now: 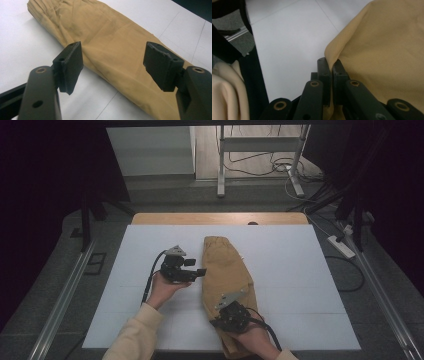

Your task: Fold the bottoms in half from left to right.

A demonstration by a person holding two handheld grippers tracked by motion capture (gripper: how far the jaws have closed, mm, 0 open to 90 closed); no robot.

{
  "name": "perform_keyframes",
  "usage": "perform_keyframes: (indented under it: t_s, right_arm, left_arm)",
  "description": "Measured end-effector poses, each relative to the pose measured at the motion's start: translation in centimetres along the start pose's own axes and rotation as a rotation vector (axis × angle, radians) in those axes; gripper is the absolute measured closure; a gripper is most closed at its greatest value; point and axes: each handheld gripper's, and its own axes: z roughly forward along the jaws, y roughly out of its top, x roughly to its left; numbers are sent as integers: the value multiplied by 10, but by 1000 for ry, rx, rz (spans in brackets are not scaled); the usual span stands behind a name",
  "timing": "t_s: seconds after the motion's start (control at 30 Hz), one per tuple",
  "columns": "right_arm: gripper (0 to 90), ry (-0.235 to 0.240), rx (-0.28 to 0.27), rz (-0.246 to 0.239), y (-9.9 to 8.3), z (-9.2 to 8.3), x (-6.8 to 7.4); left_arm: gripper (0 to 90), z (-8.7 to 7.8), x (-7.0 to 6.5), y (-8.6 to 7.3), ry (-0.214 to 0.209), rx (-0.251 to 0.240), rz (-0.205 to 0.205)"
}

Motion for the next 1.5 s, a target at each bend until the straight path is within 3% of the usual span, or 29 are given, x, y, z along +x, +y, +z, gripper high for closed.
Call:
perform_keyframes:
  t_s: [0.43, 0.73, 0.8, 0.87, 1.0, 1.1, 1.23, 1.5]
  right_arm:
    - [876, 95, -26, -14, 8, 11, 17]
    - [870, 107, -31, -22, 8, 13, 19]
    - [836, 108, -40, -25, 7, 13, 19]
    - [745, 108, -53, -28, 7, 11, 20]
    - [575, 89, -88, -36, 8, 5, 21]
    - [499, 79, -117, -38, 9, -4, 18]
    - [451, 52, -154, -39, 9, -16, 12]
    - [427, -36, -179, 27, 3, -30, -18]
  left_arm:
    - [317, 0, 1, 0, 1, 2, 0]
    - [317, 0, 0, 0, 0, 4, 0]
    - [316, 0, 0, 0, 1, 4, 1]
    - [316, 0, 0, 0, 1, 3, 1]
    - [316, -1, 1, 0, 1, 4, 2]
    - [315, -1, 1, 0, 1, 3, 3]
    - [316, -1, 0, 0, 2, 1, 2]
    - [315, -1, 1, 0, 3, 5, 3]
